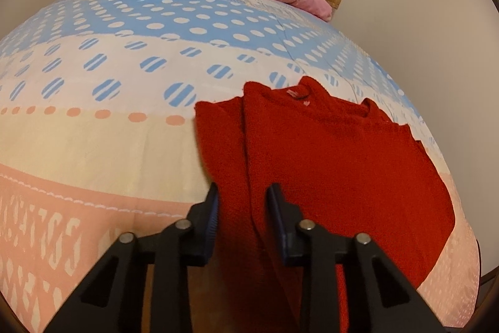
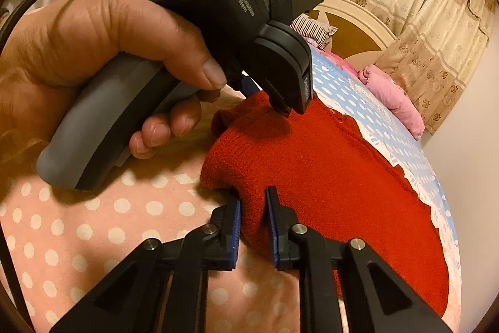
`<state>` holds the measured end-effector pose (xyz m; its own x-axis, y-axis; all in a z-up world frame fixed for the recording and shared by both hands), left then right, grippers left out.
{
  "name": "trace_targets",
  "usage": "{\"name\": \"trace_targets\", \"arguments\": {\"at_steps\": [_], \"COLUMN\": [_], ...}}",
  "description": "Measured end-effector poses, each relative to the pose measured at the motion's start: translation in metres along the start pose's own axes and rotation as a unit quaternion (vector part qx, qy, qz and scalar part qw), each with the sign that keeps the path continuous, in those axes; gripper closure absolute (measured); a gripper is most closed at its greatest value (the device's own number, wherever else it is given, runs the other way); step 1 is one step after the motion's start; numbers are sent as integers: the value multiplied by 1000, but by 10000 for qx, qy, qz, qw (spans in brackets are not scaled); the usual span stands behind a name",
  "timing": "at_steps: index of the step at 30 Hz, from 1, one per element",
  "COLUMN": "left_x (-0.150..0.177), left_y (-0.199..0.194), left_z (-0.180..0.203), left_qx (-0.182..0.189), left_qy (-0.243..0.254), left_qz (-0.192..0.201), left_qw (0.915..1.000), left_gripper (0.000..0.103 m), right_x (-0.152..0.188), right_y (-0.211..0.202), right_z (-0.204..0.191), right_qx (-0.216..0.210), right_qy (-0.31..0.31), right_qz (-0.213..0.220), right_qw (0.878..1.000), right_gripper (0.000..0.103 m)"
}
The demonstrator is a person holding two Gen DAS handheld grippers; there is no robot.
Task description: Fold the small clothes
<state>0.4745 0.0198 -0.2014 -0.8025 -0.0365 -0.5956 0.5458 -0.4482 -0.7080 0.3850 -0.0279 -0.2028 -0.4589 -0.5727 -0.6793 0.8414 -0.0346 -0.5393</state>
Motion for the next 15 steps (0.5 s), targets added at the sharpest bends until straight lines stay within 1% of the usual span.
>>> {"name": "trace_targets", "arguments": {"at_steps": [3,5,8,12,14,15], "left_x": [0,-1,-3,-8,-13,-16], "left_y": [0,0,-1,-6,-13,-16], "left_z": [3,3,2,5,12,17], "left_qx": [83,74,146,220,345,397], "left_qy": [-42,-68,-285,-540,-621,-630], "left_qz": [-54,-87,-112,-106,-33,5], "left_qw": [9999,9999,9994,9982,9975,9972], "left_gripper": [85,86,87,87,88,88], "right_x": [0,-1,-1,-5,-8,-9], "right_y": [-2,-2,-2,-10,-17,-21], "right_z": [5,9,21,39,51,62], "right_qx": [-99,-208,-428,-650,-775,-891], "right_qy": [148,316,677,1170,1496,1781], "right_qz": [45,72,119,350,497,547], "right_qw": [9998,9993,9967,9904,9845,9784], "right_gripper": [93,93,94,96,96,96]}}
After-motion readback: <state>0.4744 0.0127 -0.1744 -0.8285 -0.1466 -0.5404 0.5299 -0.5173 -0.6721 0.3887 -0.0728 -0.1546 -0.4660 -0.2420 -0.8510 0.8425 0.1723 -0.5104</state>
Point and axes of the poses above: each gripper's, at about its wrist camera, not at the fingertips, and y roughly the way its jaws point, z to its right, x to its underside, the point moved 9 cm from there along y, roughly the way its jaws point, and after that the axes turned 7 degrees about x, right-handed, at the moved point
